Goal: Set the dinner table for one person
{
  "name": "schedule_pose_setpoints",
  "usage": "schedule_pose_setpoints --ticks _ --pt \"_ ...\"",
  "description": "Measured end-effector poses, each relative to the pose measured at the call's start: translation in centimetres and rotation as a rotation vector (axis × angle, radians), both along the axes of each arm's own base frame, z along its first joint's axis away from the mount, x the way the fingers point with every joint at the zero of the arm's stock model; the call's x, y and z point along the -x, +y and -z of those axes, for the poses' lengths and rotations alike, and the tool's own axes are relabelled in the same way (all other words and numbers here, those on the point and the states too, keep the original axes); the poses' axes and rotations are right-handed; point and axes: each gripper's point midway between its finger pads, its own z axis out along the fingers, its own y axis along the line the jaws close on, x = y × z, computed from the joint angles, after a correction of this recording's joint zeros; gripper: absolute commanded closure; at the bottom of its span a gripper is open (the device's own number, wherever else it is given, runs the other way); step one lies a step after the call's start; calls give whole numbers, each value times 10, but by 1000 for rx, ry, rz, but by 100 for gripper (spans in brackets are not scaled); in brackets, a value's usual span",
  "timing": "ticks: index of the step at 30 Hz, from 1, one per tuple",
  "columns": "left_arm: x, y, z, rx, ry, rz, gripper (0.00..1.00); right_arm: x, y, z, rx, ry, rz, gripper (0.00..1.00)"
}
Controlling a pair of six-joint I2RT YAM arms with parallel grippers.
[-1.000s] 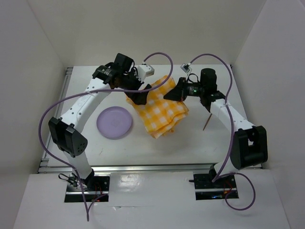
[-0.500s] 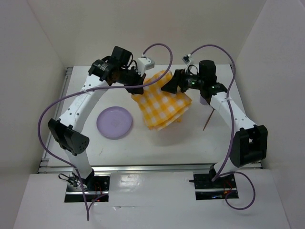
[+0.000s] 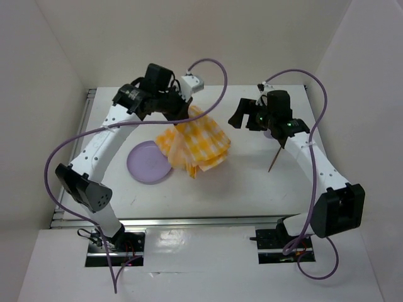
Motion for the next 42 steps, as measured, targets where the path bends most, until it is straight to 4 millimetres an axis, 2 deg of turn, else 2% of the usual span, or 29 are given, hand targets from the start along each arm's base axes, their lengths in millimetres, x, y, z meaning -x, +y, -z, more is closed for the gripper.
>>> schedule_pose_setpoints --ticks 2,6,7,9,12,15,19,23,25,27,29,30,31,33,35,36,38,40,42 --pt "11 0 36 -72 69 25 100 11 -4 15 0 48 23 4" --pt "44 8 123 -226 278 78 100 28 -10 57 3 181 79 4" --pt "53 12 140 -256 330 88 100 34 -12 70 8 224 96 4" --pt "67 19 159 -295 392 112 100 42 -14 92 24 302 134 4" --pt "80 20 163 -300 431 164 76 50 -15 116 44 380 173 4" --pt "97 17 163 -302 443 249 46 54 -18 133 51 431 216 4" --pt "121 16 154 -289 436 362 4 47 -21 148 63 457 273 4" --pt "130 20 121 -221 373 400 2 35 -18 166 121 486 307 6" --pt "115 25 94 -161 300 354 1 26 -10 165 141 471 307 7" --pt "89 37 67 -110 199 261 3 17 -2 154 148 431 305 7" --pt "56 59 46 -97 94 114 9 6 1 137 150 378 311 7" --pt "38 74 38 -101 51 34 18 0 2 128 151 347 313 7" --pt "25 85 37 -109 44 -24 22 -4 3 119 153 320 313 7" --pt "-8 104 41 -132 54 -122 23 -15 1 101 167 261 310 7" --pt "-46 117 56 -155 85 -183 18 -26 2 87 180 212 297 7" --pt "-68 120 72 -171 106 -203 15 -31 3 83 189 196 289 6" --pt "-98 129 121 -216 200 -227 5 -45 7 78 206 169 265 6" --pt "-111 134 172 -261 307 -230 2 -61 10 84 233 165 244 6" --pt "-114 139 216 -318 397 -232 1 -74 14 97 260 179 222 6"
